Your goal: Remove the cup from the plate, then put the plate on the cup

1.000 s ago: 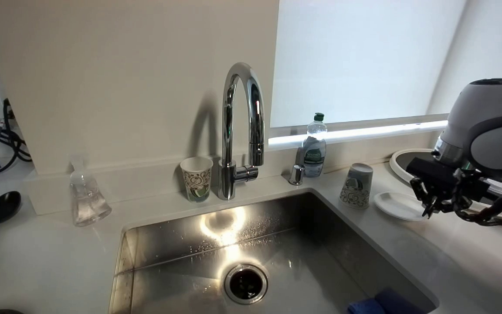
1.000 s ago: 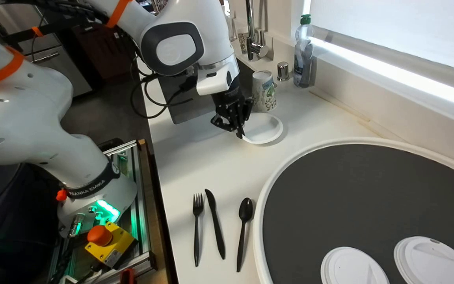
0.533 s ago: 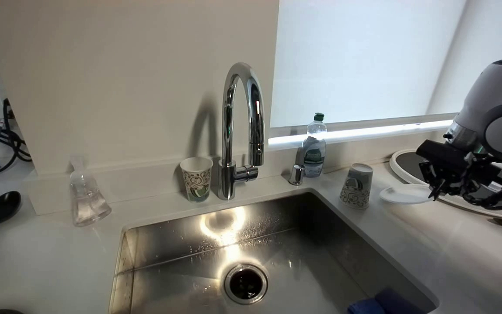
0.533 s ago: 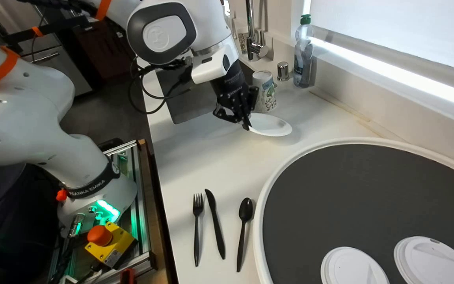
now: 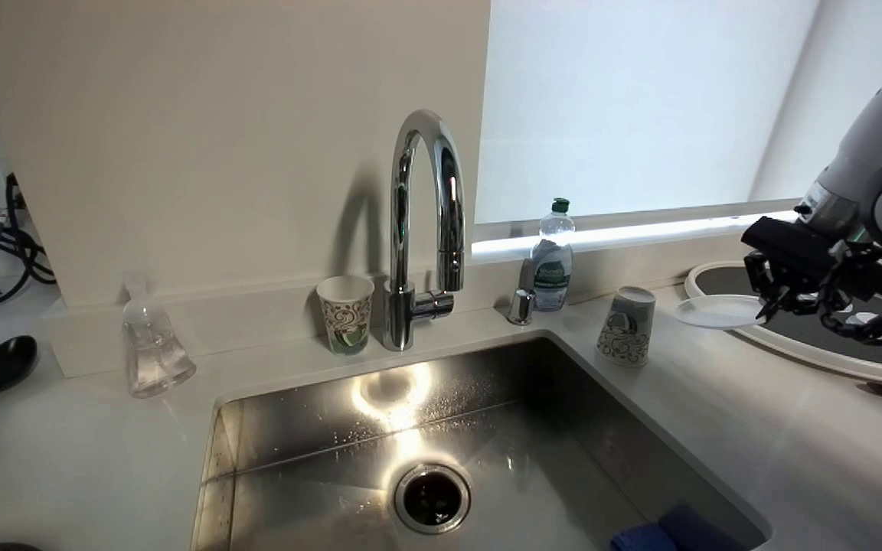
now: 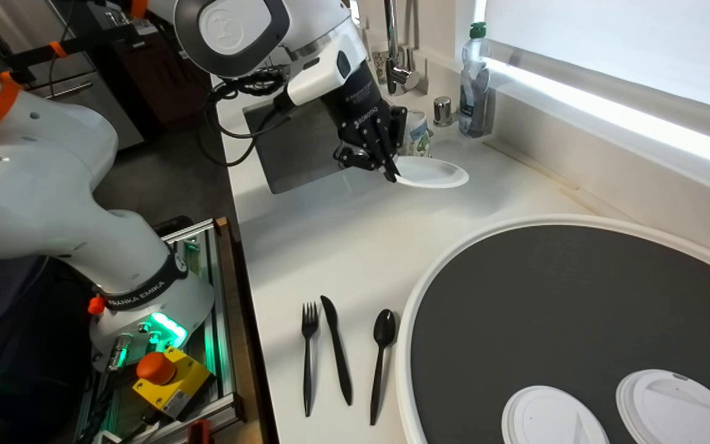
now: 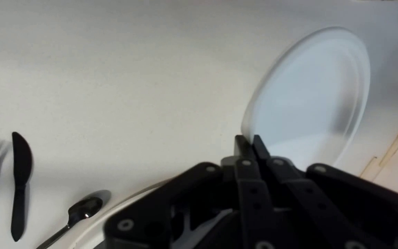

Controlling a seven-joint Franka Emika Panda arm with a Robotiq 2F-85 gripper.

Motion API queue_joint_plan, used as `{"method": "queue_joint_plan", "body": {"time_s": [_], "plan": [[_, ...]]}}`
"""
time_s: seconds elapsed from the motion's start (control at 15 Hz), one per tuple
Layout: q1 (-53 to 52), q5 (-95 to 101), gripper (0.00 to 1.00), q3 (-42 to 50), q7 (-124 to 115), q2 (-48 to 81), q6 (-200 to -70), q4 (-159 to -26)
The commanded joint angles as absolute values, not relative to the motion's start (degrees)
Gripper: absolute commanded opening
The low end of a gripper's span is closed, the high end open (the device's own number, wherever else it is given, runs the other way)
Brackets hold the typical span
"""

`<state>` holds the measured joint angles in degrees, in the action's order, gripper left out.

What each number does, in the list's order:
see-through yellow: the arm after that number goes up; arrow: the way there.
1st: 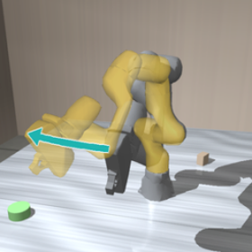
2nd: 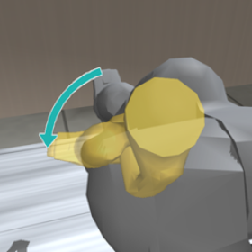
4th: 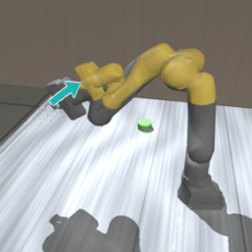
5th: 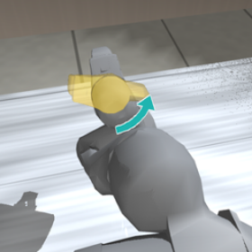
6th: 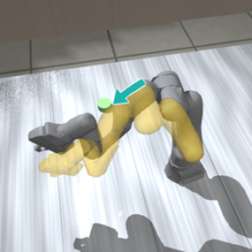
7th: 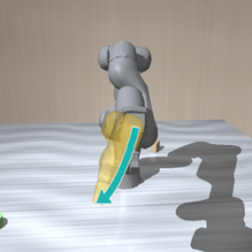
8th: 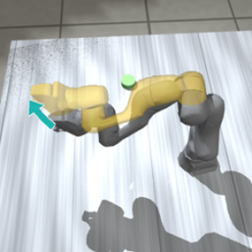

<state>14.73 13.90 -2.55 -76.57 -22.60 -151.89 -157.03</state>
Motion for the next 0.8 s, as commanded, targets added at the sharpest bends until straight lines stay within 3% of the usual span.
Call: {"method": "queue_joint_plan", "body": {"time_s": [0.0,0.73], "plan": [[14.7,11.8,0.01,-3.3,-76.1,-25.9,-153.2,-158.2],[12.5,5.3,0.01,-3.4,-72.8,-29.5,-157.1,-158.2]]}}
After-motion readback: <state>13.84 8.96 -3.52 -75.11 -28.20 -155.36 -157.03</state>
